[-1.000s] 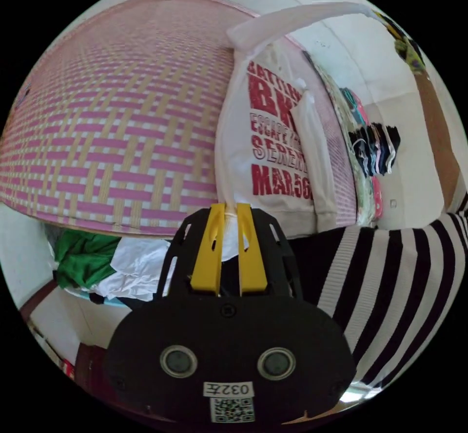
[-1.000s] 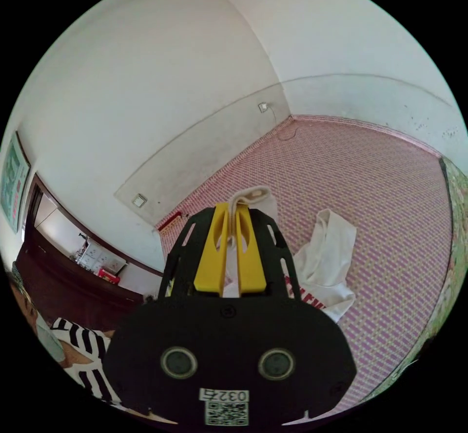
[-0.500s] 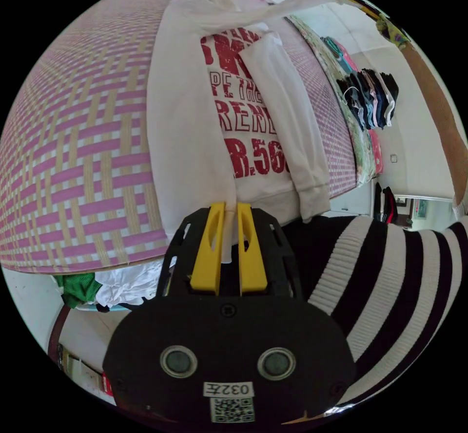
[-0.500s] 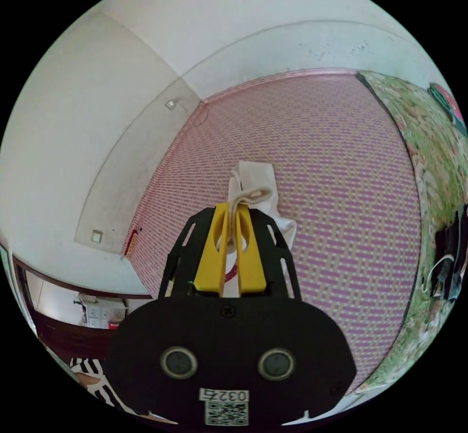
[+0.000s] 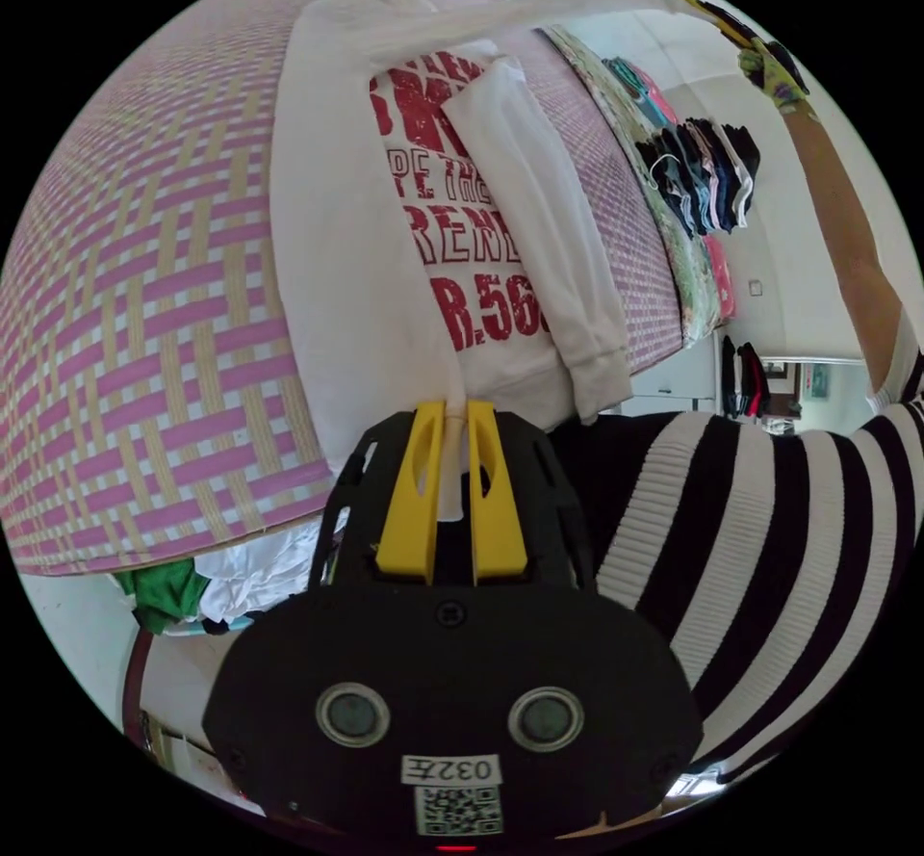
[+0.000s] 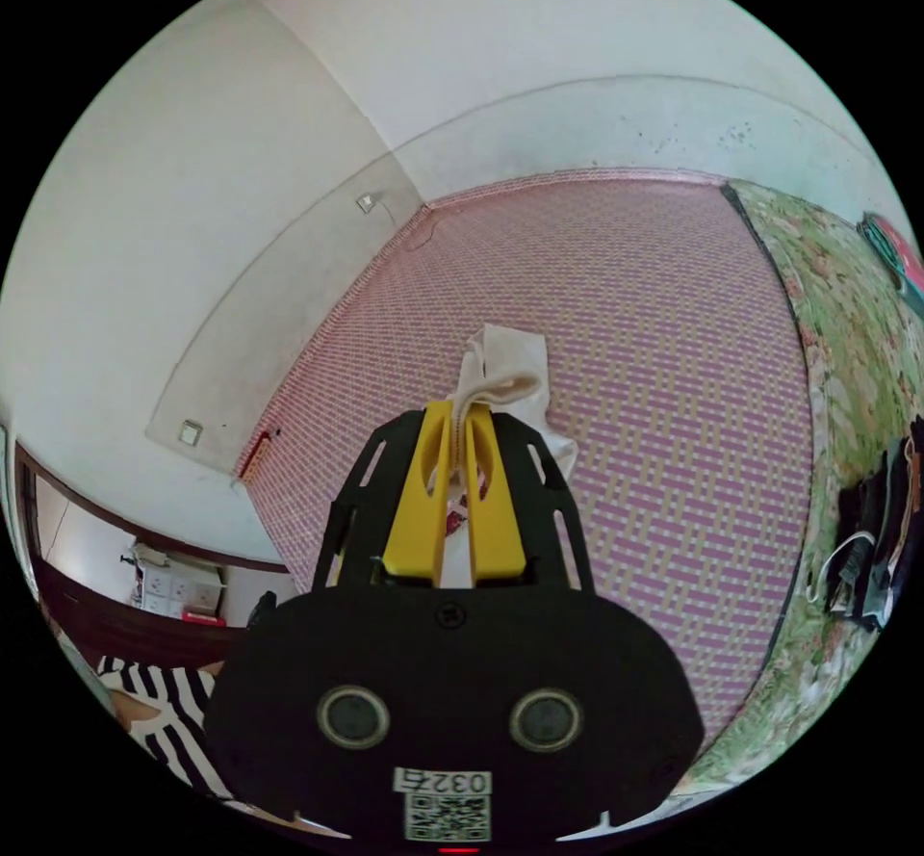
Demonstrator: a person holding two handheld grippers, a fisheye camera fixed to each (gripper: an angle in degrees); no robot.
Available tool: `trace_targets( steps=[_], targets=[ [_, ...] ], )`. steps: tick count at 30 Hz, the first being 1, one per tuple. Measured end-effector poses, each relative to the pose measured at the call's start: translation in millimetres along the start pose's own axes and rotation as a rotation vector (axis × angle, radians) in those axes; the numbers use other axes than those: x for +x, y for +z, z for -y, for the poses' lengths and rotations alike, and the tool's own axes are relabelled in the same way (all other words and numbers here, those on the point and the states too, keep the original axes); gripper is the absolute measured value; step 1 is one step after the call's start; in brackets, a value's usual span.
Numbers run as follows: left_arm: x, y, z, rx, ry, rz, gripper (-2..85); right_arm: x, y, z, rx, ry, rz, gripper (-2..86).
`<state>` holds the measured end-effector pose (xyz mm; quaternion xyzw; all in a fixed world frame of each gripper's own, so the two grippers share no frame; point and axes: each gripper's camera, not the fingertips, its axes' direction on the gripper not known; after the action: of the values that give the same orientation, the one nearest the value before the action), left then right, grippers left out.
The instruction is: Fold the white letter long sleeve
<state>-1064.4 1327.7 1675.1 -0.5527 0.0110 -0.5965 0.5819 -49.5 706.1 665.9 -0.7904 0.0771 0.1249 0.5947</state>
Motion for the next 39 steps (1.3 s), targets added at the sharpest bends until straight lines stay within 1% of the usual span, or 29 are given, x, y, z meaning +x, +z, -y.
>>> trace_targets(
  steps=[2, 6, 11, 14, 17, 19, 22, 24, 28, 31, 34, 35, 37, 39],
  targets=[
    [-0.9, -4.0, 0.8, 0.008, 0.002, -0.022, 0.5, -1.4, -5.9, -3.2, 0.010, -0.011, 0.015, -0.5],
    [-2.5, -3.7, 6.9, -0.021, 0.026, -0.029, 0.4, 8.0, -2.0, -11.5, -0.008, 0.031, -0.049, -0.5],
    [-8.5, -6.6, 7.5, -0.035, 0.037, -0.037, 0.3, 29.3, -4.4, -26.6, 0.038, 0.102, 0.001, -0.6],
    [-15.5, -5.0, 9.6, -0.039, 0.030, -0.074, 0.2, 39.0, 0.8, -34.7, 0.029, 0.128, -0.006, -0.6],
    [-14.6, -6.0, 11.9, -0.051, 0.046, -0.065, 0.2, 48.9, 2.7, -43.0, 0.039, 0.168, -0.023, -0.6],
    [-15.1, -6.2, 12.1, -0.058, 0.055, -0.064, 0.3, 53.7, 0.0, -49.0, 0.074, 0.178, -0.007, -0.6],
    [-22.5, -2.3, 12.0, -0.070, 0.047, -0.070, 0.3, 67.6, 7.1, -56.9, 0.057, 0.222, 0.035, -0.5],
    [-28.3, 3.9, 13.3, -0.086, 0.045, -0.084, 0.4, 73.4, 12.4, -63.8, 0.046, 0.244, -0.032, -0.5],
    [-34.4, 9.5, 14.2, -0.103, 0.041, -0.076, 0.7, 83.0, 21.7, -73.3, 0.040, 0.277, -0.022, -0.6],
    [-43.0, 12.0, 10.8, -0.099, 0.033, -0.104, 2.6, 86.6, 31.6, -79.4, 0.014, 0.294, -0.061, -0.5],
    [-48.9, 3.7, 2.4, -0.060, 0.040, -0.198, 11.4, 69.9, 38.4, -83.7, 0.022, 0.201, -0.041, -0.5],
    [-47.1, -5.7, -5.2, -0.009, 0.077, -0.256, 15.8, 55.0, 42.3, -85.0, 0.020, 0.130, -0.046, -0.5],
    [-46.0, -20.9, -19.7, 0.055, 0.103, -0.247, 14.0, 26.3, 49.9, -89.3, 0.014, 0.003, -0.056, -0.5],
    [-56.2, -36.6, -35.6, 0.112, 0.083, -0.245, 12.2, -22.2, 63.3, -101.4, 0.004, -0.193, -0.065, -0.5]
  ],
)
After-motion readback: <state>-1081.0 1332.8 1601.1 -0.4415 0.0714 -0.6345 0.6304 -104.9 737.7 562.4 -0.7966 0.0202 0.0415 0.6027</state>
